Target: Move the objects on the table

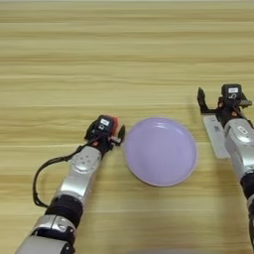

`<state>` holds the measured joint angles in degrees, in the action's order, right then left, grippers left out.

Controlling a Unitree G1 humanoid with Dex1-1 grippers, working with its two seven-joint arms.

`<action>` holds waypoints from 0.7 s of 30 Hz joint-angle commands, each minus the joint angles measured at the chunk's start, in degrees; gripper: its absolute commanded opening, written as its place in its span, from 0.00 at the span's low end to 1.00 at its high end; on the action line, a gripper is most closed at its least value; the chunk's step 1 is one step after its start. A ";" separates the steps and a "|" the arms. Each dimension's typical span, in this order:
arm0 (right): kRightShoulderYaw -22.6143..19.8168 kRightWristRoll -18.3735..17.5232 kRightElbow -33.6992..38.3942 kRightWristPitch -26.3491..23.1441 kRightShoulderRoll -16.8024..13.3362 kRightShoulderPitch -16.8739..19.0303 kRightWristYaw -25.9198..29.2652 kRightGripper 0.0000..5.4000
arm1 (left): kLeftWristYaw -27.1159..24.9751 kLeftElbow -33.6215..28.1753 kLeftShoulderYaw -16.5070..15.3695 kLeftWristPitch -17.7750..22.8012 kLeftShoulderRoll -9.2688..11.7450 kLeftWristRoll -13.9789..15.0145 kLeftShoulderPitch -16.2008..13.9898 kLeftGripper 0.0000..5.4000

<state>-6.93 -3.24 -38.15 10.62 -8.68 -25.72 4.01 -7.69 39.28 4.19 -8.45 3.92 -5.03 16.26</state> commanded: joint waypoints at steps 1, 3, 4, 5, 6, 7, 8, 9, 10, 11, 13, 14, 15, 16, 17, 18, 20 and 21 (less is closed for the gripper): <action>0.03 0.85 -0.46 -0.12 -0.76 -1.12 -0.65 1.00 | -0.02 -0.79 -0.26 -0.81 -0.15 0.50 -0.76 0.82; -0.02 1.16 -0.53 -0.31 -0.95 -1.11 -0.78 1.00 | 0.14 -0.90 -0.42 -1.10 -0.22 0.69 -0.76 0.87; 0.02 1.52 -0.49 -0.40 -1.12 -1.09 -0.94 1.00 | 0.25 -0.99 -0.50 -1.23 -0.25 0.78 -0.77 0.87; 0.07 1.85 -0.40 -0.53 -1.33 -1.05 -1.10 1.00 | 0.37 -1.13 -0.57 -1.32 -0.29 0.83 -0.80 0.89; 0.16 2.27 -0.30 -0.65 -1.63 -1.02 -1.30 1.00 | 0.45 -1.25 -0.62 -1.36 -0.32 0.85 -0.82 0.92; 0.34 2.79 -0.23 -0.80 -2.00 -1.01 -1.54 1.00 | 0.57 -1.34 -0.68 -1.44 -0.35 0.86 -0.83 0.93; 0.44 3.29 -0.26 -0.86 -2.45 -1.01 -1.82 1.00 | 0.71 -1.42 -0.71 -1.55 -0.36 0.83 -0.85 0.95; 0.48 3.91 -0.30 -0.90 -3.06 -1.07 -2.22 1.00 | 0.80 -1.49 -0.75 -1.63 -0.38 0.83 -0.86 0.97; 0.29 4.22 -0.31 -1.07 -3.63 -1.16 -2.55 1.00 | 0.88 -1.56 -0.78 -1.70 -0.41 0.83 -0.88 0.98; 0.06 4.44 -0.32 -1.23 -4.14 -1.26 -2.80 1.00 | 0.93 -1.64 -0.80 -1.71 -0.44 0.82 -0.91 0.99; -0.54 3.97 -0.25 -1.54 -4.71 -1.43 -2.68 1.00 | 1.04 -1.76 -0.81 -1.72 -0.51 0.80 -0.96 0.99; -0.69 3.66 -0.17 -1.71 -4.84 -1.46 -2.45 1.00 | 1.09 -1.82 -0.81 -1.72 -0.52 0.81 -0.99 0.99; -0.72 3.46 -0.02 -1.92 -4.96 -1.43 -2.18 1.00 | 1.14 -1.92 -0.80 -1.72 -0.55 0.80 -1.03 0.99; -0.67 3.35 0.17 -2.16 -5.07 -1.36 -1.91 1.00 | 1.20 -2.04 -0.80 -1.70 -0.58 0.79 -1.08 0.99; -0.56 3.31 0.41 -2.46 -5.22 -1.27 -1.60 1.00 | 1.25 -2.16 -0.80 -1.67 -0.61 0.78 -1.13 0.99; -0.40 3.35 0.73 -2.89 -5.45 -1.16 -1.25 1.00 | 1.30 -2.31 -0.81 -1.67 -0.66 0.78 -1.19 0.99; -0.35 3.29 1.42 -3.64 -5.90 -0.88 -0.63 1.00 | 1.36 -2.66 -0.83 -1.69 -0.75 0.83 -1.28 0.99; -0.41 3.26 1.77 -4.07 -6.17 -0.74 -0.33 1.00 | 1.39 -2.80 -0.84 -1.76 -0.81 0.86 -1.31 0.99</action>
<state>-7.28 0.37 -37.76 8.09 -13.68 -26.37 2.99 -6.63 37.37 3.36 -9.80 3.29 -4.24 15.30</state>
